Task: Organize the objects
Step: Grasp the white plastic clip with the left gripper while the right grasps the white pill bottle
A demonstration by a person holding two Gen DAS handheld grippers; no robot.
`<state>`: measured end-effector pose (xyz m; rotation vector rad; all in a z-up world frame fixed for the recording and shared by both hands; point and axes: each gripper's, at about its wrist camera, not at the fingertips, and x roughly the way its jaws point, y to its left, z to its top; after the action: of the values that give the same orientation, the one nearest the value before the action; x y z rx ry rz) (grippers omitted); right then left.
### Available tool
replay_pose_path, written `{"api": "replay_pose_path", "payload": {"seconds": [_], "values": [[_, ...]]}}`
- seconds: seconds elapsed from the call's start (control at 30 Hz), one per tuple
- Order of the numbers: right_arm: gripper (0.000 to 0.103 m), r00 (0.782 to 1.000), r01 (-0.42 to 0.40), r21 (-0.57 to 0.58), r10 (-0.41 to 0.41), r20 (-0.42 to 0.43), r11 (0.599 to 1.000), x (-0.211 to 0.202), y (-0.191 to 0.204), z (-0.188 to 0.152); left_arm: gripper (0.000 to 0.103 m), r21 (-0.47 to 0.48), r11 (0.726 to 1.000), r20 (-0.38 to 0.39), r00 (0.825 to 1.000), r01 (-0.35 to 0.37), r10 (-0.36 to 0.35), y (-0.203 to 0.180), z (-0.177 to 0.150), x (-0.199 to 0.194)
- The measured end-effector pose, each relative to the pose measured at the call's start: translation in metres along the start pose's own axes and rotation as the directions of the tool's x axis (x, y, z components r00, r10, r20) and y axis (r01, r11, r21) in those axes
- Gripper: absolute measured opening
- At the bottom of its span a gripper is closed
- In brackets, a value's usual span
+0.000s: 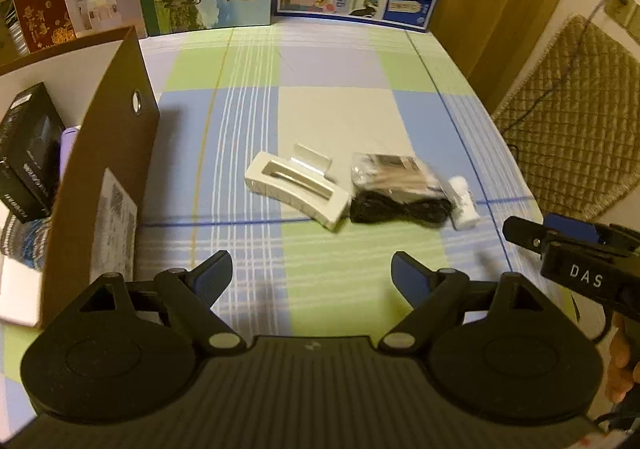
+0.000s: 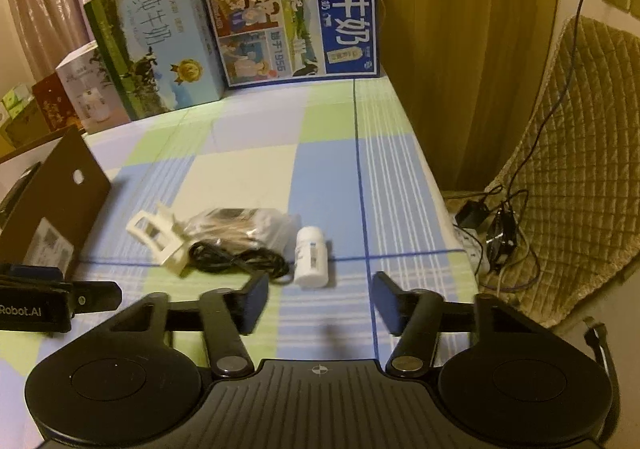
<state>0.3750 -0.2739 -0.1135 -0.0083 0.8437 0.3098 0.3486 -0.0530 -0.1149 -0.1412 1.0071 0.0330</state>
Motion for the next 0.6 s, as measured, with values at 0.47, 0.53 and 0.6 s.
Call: {"api": "replay_pose_path", "payload": {"seconds": [0.47,0.53,0.6], "values": [[0.034,0.998,-0.007,-0.041,0.005,-0.06,0.999,0.063,-0.004,0.011,0.083,-0.051,0.998,-0.024,0.999,-0.033,0.032,-0.001,0.027,0.057],[0.032,0.998,-0.008,-0.047,0.005,-0.065,0.999,0.067,-0.006,0.012,0.083,-0.068,0.997,-0.019,0.999,-0.041,0.04,0.001,0.031,0.063],[0.031,0.998,-0.005,-0.051,0.002,-0.067,0.999,0.07,-0.008,0.013,0.083,-0.083,0.995,-0.019,0.999,-0.047,0.045,0.005,0.035,0.068]]}}
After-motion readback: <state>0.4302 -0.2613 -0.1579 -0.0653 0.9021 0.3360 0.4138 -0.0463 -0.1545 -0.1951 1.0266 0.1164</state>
